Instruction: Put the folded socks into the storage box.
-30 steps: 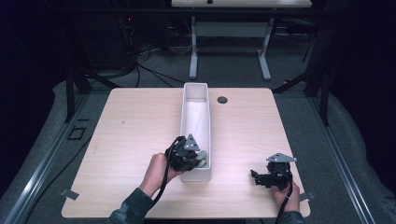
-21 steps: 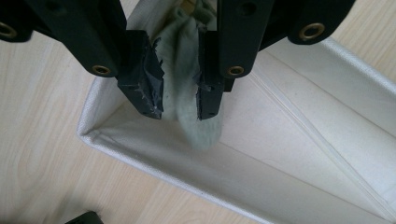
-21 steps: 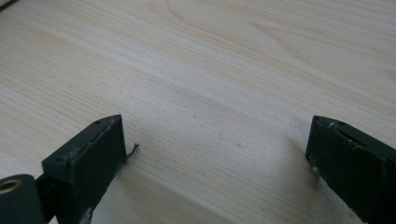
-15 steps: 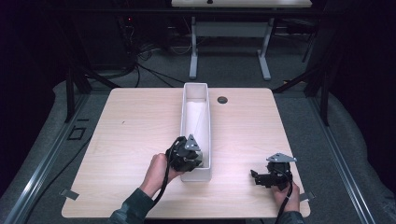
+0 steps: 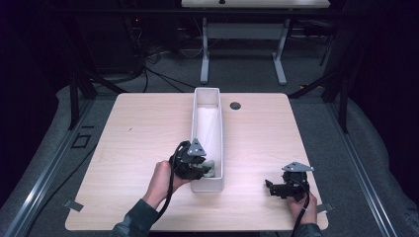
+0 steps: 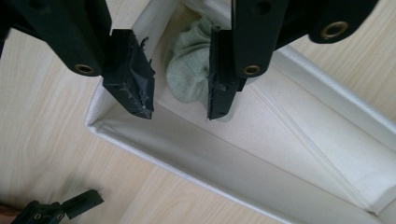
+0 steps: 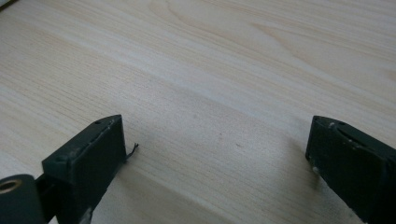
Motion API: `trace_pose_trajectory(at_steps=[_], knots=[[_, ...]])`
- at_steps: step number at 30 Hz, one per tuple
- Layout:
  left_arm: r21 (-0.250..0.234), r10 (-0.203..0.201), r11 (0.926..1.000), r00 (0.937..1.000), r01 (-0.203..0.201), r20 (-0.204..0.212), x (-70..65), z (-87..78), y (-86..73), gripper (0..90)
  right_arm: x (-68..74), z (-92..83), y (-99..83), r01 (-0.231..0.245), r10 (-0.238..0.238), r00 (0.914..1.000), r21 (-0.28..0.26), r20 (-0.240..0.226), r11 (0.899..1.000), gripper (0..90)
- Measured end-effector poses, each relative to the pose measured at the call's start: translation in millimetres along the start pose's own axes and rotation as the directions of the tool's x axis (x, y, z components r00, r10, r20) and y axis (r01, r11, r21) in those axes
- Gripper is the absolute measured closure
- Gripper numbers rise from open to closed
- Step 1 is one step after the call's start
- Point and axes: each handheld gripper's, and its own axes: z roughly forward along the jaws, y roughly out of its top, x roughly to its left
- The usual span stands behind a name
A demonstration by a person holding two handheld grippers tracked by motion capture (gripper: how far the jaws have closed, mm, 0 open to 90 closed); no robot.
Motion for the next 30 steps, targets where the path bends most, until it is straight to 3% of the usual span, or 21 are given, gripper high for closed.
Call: trace_pose_trajectory(at_steps=[10,18,30], knots=[[-0.050,-0.020,0.9986,0.9991,0.018,-0.036,2.1,-25.9,-3.4,34.4,-0.1,0.1,0.0,0.001,-0.001,1.0000,-0.001,0.000,1.000,4.5],[-0.073,-0.035,0.9970,0.9949,0.028,-0.095,5.2,-45.5,-12.0,17.5,-0.1,0.0,0.1,0.002,-0.002,1.0000,0.001,0.000,1.000,4.5],[-0.110,-0.076,0.9921,0.9875,0.061,-0.138,16.2,-76.2,-38.2,6.8,-0.1,0.0,0.1,0.002,-0.002,1.0000,0.000,0.000,1.000,4.5]])
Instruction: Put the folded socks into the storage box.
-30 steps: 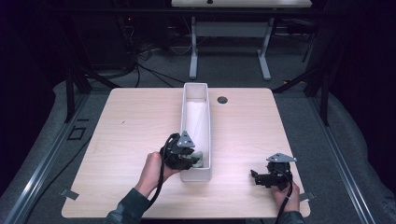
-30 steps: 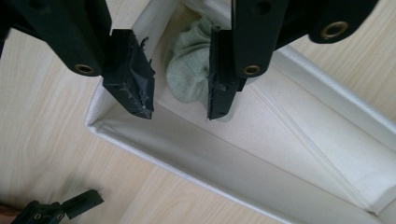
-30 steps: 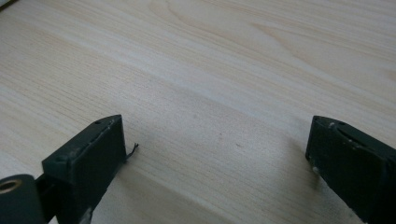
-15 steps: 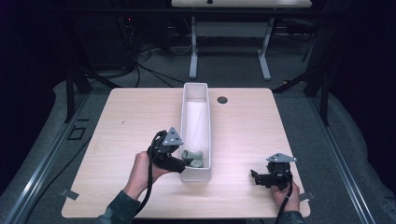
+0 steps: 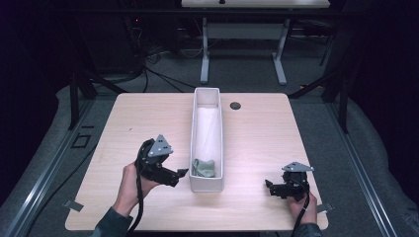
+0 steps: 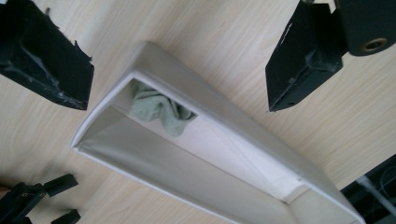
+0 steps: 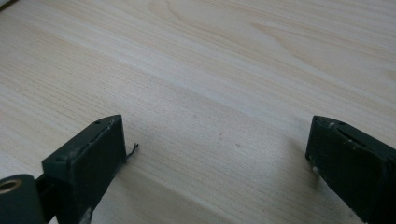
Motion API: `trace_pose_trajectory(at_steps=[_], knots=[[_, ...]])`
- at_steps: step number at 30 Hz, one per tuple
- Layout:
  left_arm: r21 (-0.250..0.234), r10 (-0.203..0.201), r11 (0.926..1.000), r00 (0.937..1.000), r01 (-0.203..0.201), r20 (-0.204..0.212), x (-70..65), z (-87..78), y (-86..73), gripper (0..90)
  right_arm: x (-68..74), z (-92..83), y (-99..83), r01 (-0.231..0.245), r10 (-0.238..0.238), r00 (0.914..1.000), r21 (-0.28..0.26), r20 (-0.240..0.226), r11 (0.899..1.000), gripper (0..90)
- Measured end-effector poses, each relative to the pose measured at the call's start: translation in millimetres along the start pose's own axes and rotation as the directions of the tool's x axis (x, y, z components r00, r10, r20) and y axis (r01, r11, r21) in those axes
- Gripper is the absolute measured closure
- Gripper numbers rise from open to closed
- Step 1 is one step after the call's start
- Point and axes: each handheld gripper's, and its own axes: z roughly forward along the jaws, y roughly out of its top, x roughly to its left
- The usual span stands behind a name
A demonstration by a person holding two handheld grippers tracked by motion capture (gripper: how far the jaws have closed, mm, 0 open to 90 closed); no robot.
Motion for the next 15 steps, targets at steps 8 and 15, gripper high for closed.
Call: trace_pose_trajectory(at_steps=[8,15], knots=[[-0.009,-0.049,0.9988,0.9975,0.049,-0.051,15.9,-21.3,-26.9,1.9,0.2,-0.2,0.0,-0.001,0.001,1.0000,0.001,0.001,1.000,4.5],[-0.010,-0.100,0.9950,0.9912,0.099,-0.087,28.4,-33.1,-56.4,0.1,0.2,-0.2,-0.1,0.000,0.000,1.0000,0.001,0.001,1.000,4.5]])
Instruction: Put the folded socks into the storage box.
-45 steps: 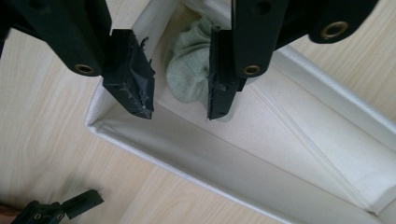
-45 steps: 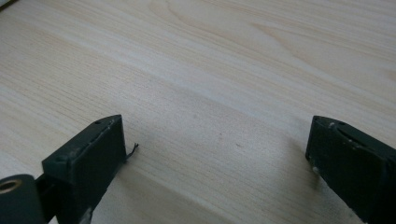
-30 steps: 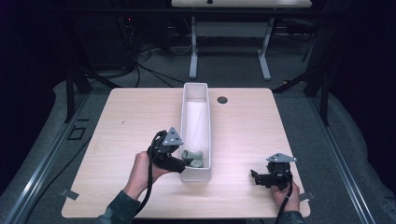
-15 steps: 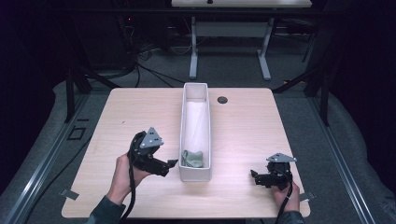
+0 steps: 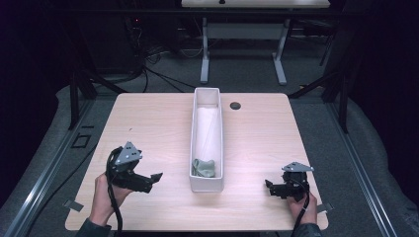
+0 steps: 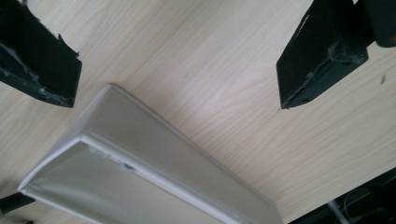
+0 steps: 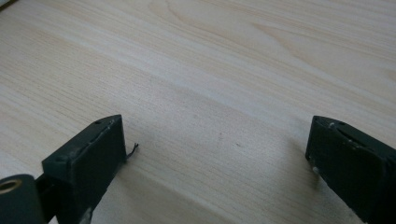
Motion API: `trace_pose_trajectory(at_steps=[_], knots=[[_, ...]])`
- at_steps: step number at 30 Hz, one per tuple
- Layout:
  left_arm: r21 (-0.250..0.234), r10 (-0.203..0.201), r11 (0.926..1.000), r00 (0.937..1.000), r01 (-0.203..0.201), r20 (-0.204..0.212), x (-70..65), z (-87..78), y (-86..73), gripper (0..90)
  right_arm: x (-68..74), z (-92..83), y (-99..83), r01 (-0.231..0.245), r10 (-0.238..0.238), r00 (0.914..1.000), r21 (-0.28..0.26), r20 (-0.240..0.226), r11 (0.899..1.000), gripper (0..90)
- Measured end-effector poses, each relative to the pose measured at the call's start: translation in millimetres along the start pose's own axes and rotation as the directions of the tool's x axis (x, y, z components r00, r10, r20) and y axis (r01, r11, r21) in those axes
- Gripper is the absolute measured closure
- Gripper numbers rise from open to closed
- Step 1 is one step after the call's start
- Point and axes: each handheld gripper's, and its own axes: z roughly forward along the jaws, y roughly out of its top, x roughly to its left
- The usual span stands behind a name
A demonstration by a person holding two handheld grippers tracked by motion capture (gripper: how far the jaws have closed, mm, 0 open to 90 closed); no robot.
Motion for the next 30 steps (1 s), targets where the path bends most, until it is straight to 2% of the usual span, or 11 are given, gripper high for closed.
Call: trace_pose_trajectory(at_steps=[10,16,22,27,30], knots=[[0.013,-0.077,0.9970,0.9968,0.077,-0.025,19.0,0.0,-39.1,0.1,0.2,0.1,-0.1,-0.001,0.001,1.0000,-0.002,0.000,1.000,4.5],[0.017,-0.125,0.9919,0.9909,0.126,-0.049,30.2,6.4,-64.5,0.1,0.3,0.0,-0.1,-0.002,0.002,1.0000,-0.002,0.001,1.000,4.5],[0.017,-0.171,0.9847,0.9813,0.173,-0.088,41.4,19.2,-92.9,0.0,0.5,0.0,-0.2,-0.003,0.003,1.0000,-0.003,0.001,1.000,4.5],[0.021,-0.210,0.9765,0.9700,0.215,-0.122,47.2,31.7,-115.0,0.0,0.5,0.1,-0.2,-0.003,0.003,1.0000,-0.004,0.001,1.000,4.5],[0.027,-0.215,0.9749,0.9663,0.221,-0.142,49.3,37.2,-123.9,0.0,0.4,0.1,-0.2,-0.004,0.005,1.0000,-0.003,0.001,1.000,4.3]])
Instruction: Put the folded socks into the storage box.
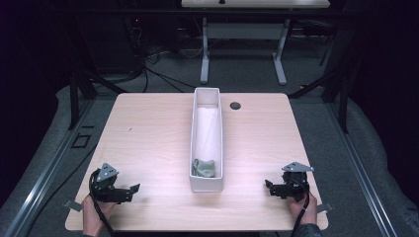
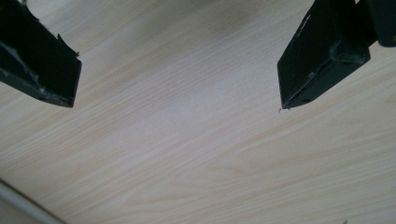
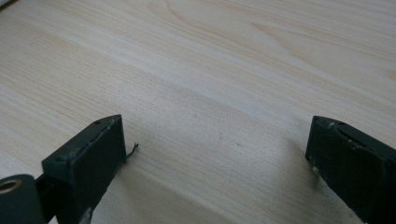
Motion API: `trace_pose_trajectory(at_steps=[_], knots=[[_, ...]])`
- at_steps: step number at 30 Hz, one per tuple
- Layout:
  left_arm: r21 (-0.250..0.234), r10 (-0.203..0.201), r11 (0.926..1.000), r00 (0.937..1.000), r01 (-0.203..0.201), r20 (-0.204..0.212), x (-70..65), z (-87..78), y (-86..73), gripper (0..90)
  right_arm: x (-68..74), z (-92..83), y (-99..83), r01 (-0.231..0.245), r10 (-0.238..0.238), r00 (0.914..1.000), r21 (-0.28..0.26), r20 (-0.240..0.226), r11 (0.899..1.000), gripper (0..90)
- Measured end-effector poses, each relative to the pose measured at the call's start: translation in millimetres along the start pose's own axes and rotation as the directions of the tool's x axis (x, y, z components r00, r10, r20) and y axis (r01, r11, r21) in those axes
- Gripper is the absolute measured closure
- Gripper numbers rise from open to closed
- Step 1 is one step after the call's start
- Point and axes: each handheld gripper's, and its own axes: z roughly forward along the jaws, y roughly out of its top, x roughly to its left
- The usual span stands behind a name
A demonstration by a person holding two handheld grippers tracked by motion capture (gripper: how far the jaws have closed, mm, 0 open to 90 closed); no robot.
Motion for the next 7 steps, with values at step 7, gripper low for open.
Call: trace_pose_trajectory(at_steps=[7], knots=[[0.004,-0.023,0.9997,0.9996,0.023,-0.013,5.0,10.9,-10.4,0.0,-0.8,0.5,0.4,-0.003,0.003,1.0000,0.011,0.007,1.000,1.5]])
